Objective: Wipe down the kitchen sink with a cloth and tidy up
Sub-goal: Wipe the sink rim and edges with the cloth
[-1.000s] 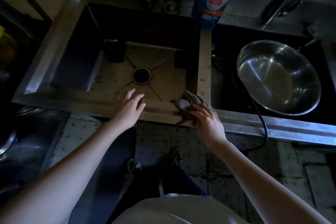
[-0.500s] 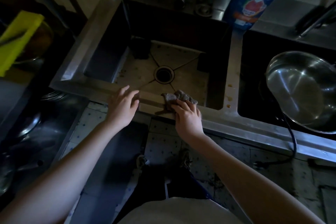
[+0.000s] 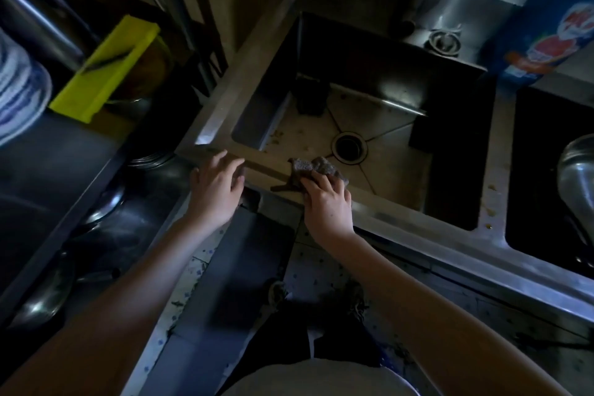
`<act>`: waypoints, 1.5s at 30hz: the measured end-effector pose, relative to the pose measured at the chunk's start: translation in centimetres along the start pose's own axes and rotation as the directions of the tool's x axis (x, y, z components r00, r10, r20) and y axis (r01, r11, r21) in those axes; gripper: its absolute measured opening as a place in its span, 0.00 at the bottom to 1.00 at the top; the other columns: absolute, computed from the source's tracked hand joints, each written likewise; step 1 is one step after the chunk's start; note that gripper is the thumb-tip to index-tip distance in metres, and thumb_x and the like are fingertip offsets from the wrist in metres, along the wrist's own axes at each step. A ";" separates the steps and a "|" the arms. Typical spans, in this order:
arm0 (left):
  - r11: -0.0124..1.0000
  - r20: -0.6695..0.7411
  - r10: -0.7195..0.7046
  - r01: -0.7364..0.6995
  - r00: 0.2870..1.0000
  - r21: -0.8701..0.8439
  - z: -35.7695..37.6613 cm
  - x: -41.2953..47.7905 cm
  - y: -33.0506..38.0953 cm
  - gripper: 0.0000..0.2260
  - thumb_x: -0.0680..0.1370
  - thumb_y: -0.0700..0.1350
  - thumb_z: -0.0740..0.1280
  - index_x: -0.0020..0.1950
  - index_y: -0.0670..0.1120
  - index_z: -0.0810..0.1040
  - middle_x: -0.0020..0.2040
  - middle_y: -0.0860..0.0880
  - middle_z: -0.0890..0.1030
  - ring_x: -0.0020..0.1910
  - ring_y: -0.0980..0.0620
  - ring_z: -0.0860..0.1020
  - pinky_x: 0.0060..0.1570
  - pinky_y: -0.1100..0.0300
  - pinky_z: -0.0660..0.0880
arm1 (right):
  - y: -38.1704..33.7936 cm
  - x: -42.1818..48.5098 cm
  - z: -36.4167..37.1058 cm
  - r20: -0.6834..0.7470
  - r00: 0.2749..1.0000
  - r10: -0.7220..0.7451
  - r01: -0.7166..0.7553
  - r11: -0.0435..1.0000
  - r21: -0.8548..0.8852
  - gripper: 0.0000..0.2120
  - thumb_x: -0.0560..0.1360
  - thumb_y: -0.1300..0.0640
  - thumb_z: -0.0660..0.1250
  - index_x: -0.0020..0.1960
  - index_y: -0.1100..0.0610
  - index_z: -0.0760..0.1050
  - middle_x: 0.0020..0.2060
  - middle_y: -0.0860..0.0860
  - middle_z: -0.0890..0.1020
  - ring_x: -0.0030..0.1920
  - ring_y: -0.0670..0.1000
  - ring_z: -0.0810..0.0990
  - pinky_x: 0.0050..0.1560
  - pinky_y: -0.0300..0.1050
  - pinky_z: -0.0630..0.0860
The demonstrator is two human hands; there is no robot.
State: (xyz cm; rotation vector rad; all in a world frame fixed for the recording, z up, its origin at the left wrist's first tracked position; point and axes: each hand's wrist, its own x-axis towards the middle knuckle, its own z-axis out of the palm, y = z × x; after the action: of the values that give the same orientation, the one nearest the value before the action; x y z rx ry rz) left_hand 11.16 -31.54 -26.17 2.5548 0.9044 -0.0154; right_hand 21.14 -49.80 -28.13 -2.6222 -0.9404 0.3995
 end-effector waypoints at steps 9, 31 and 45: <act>0.999 -0.060 -0.023 0.021 0.998 -0.039 -2.1 2.3 -4.0 0.16 0.76 0.43 0.65 0.64 0.46 0.74 0.69 0.42 0.69 0.69 0.41 0.66 0.67 0.40 0.60 | -7.1 5.4 2.3 0.063 0.990 -0.122 0.123 0.992 -0.009 0.21 0.75 0.55 0.60 0.68 0.49 0.70 0.70 0.52 0.68 0.67 0.61 0.64 0.66 0.59 0.61; 0.997 0.028 -0.051 0.052 0.998 -0.052 1.0 1.2 1.3 0.16 0.79 0.46 0.62 0.67 0.48 0.72 0.72 0.44 0.64 0.70 0.41 0.63 0.69 0.42 0.58 | 2.1 1.9 -0.6 0.096 0.985 -0.142 0.138 0.989 0.048 0.19 0.78 0.51 0.58 0.69 0.46 0.69 0.73 0.43 0.65 0.74 0.52 0.60 0.71 0.55 0.60; 0.987 0.184 0.156 -0.158 0.970 -0.005 7.0 -1.1 12.1 0.18 0.80 0.54 0.58 0.69 0.52 0.68 0.74 0.46 0.60 0.72 0.43 0.59 0.68 0.46 0.56 | 14.8 -6.4 -6.3 0.050 0.999 -0.003 0.002 1.000 0.017 0.17 0.78 0.53 0.60 0.66 0.47 0.73 0.72 0.43 0.68 0.74 0.50 0.61 0.73 0.56 0.58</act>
State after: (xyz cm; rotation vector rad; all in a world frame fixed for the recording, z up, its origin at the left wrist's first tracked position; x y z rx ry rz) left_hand 18.54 -43.40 -27.64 2.5757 0.6325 -0.2065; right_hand 26.95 -66.04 -27.27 -2.6069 -0.9512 0.4721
